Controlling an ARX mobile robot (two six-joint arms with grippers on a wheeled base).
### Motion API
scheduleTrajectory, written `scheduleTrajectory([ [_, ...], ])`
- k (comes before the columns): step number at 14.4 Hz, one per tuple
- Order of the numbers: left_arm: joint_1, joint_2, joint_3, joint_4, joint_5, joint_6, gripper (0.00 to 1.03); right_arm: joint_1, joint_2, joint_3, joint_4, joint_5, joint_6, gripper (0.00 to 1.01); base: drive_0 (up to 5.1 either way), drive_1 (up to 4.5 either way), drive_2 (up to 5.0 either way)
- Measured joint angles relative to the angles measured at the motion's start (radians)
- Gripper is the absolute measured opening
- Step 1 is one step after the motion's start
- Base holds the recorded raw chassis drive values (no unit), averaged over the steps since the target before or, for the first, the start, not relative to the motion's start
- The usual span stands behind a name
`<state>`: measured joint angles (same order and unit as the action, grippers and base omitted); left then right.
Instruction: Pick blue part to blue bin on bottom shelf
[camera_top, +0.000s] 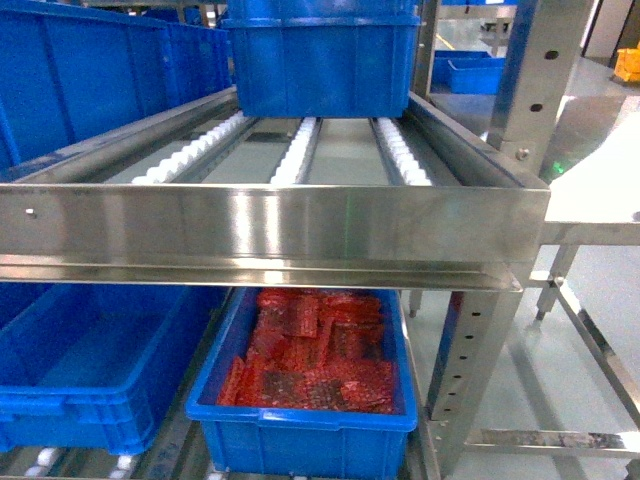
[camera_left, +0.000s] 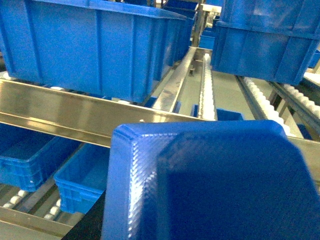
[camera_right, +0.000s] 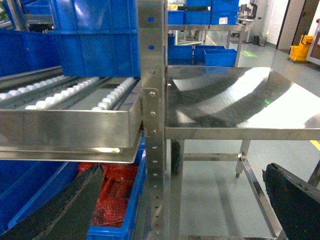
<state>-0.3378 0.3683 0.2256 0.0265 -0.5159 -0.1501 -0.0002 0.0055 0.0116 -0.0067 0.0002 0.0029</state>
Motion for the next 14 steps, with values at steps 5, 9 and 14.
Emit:
scheduleTrajectory([
  [5,0.000,0.000,0.000,0.000,0.000,0.000,0.43,0.000,0.000,0.000,0.002,0.000,0.000,0.98,-5.0,2.48,2.5],
  [9,0.000,0.000,0.000,-0.002,-0.001,0.000,0.43,0.000,0.000,0.000,0.002,0.000,0.000,0.98,-5.0,2.41,2.4],
  [14,0.001,-0.002,0.000,0.000,-0.006,0.000,0.43,0.000,0.000,0.000,0.001,-0.003,0.000,0.98,-1.0,0.46,0.5],
])
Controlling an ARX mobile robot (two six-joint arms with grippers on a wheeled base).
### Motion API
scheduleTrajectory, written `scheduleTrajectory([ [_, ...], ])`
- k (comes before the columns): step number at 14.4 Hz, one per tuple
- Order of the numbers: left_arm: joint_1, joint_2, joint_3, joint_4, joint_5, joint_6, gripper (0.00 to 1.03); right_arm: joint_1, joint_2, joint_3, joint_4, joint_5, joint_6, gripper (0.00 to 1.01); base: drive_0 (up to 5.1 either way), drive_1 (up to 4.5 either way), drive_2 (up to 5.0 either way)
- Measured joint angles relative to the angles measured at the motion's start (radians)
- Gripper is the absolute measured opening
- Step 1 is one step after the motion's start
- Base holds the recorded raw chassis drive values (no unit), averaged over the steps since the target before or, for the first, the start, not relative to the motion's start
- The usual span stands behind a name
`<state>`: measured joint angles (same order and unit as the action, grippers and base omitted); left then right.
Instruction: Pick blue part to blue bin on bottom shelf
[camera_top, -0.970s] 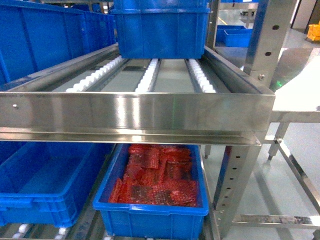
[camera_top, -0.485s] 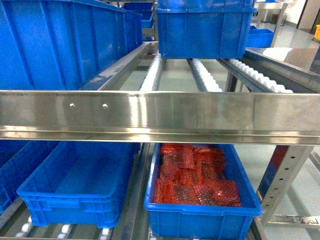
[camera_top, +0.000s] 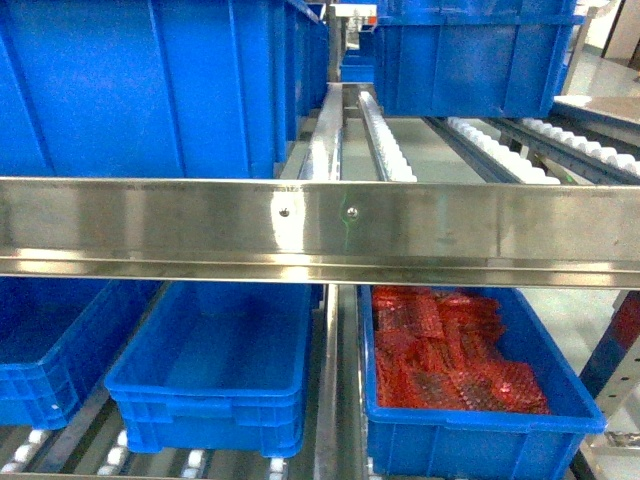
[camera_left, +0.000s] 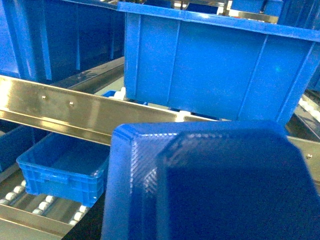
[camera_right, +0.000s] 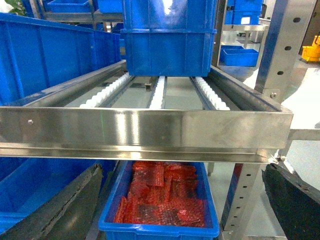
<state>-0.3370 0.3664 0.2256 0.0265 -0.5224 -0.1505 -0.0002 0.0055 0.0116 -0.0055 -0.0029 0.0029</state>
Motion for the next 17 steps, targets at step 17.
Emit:
scheduleTrajectory([
  [17,0.000,0.000,0.000,0.000,0.002,0.000,0.43,0.000,0.000,0.000,0.000,0.000,0.000,0.98,0.0,0.00,0.0],
])
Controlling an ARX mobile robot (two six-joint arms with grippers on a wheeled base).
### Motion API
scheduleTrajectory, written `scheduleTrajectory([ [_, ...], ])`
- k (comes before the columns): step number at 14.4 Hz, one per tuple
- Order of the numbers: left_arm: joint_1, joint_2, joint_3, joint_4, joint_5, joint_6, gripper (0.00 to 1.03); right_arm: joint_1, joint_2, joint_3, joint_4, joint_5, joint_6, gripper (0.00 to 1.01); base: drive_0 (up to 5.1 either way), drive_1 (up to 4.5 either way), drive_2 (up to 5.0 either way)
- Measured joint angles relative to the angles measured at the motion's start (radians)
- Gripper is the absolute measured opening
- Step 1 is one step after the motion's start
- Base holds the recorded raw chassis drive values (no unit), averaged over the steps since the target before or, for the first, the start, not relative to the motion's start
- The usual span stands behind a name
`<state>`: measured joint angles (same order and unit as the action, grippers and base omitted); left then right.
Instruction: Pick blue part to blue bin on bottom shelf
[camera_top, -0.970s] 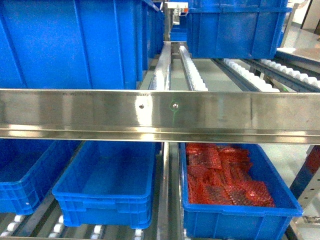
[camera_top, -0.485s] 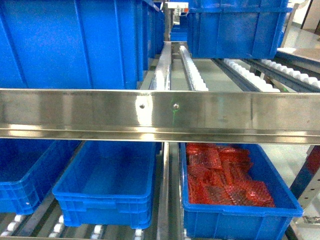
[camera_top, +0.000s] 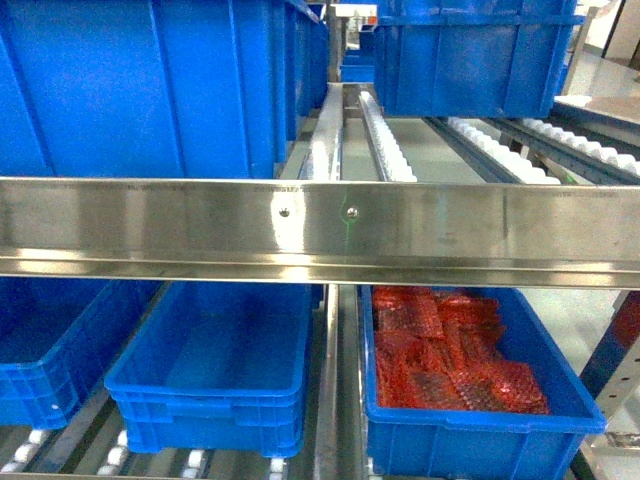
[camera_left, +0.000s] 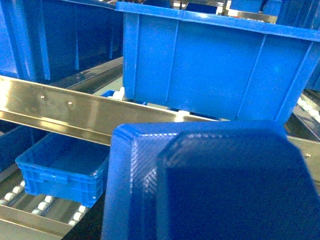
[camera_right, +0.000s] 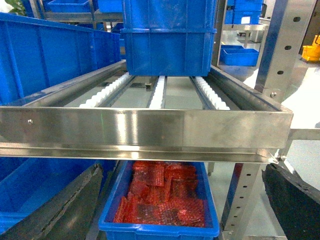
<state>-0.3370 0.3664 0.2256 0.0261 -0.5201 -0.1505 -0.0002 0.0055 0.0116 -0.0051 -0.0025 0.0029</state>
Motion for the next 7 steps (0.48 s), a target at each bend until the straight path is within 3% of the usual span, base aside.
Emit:
scheduleTrajectory([
  [7,0.000,0.000,0.000,0.000,0.000,0.000,0.43,0.000,0.000,0.000,0.000,0.000,0.000,0.98,0.0,0.00,0.0],
])
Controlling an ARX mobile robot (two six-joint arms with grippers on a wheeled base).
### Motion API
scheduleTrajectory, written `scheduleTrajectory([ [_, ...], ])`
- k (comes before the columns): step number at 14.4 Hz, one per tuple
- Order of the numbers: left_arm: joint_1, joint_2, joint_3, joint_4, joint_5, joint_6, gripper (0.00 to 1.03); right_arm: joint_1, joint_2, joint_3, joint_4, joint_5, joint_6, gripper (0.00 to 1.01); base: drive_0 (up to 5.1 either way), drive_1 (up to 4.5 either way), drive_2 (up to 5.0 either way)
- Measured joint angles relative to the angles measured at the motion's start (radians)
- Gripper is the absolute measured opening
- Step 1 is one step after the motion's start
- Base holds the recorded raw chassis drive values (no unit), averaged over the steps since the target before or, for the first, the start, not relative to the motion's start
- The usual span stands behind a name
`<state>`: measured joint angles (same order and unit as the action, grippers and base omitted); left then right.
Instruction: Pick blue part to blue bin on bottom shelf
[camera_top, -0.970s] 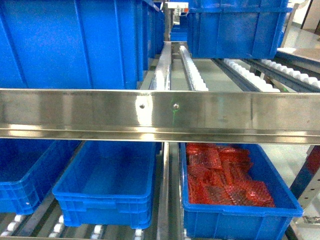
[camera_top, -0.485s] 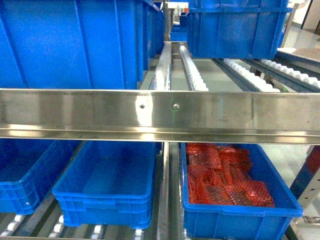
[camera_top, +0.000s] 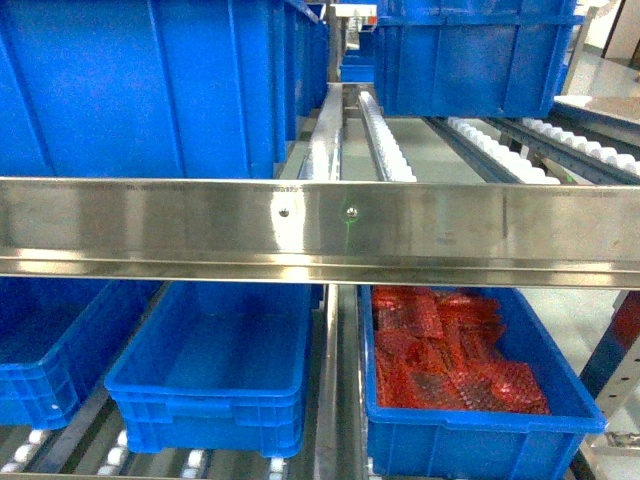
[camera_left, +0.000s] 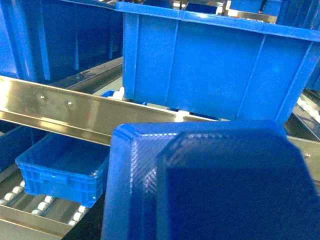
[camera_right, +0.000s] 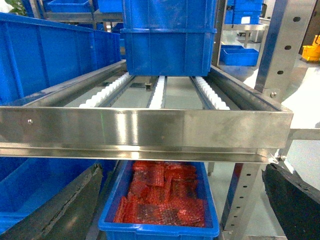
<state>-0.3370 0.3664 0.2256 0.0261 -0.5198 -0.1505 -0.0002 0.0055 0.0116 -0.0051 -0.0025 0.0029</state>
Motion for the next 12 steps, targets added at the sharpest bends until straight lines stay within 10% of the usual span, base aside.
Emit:
scheduleTrajectory([
  [12,0.000,0.000,0.000,0.001,0.000,0.000,0.43,0.000,0.000,0.000,0.001,0.002,0.000,0.98,0.0,0.00,0.0],
])
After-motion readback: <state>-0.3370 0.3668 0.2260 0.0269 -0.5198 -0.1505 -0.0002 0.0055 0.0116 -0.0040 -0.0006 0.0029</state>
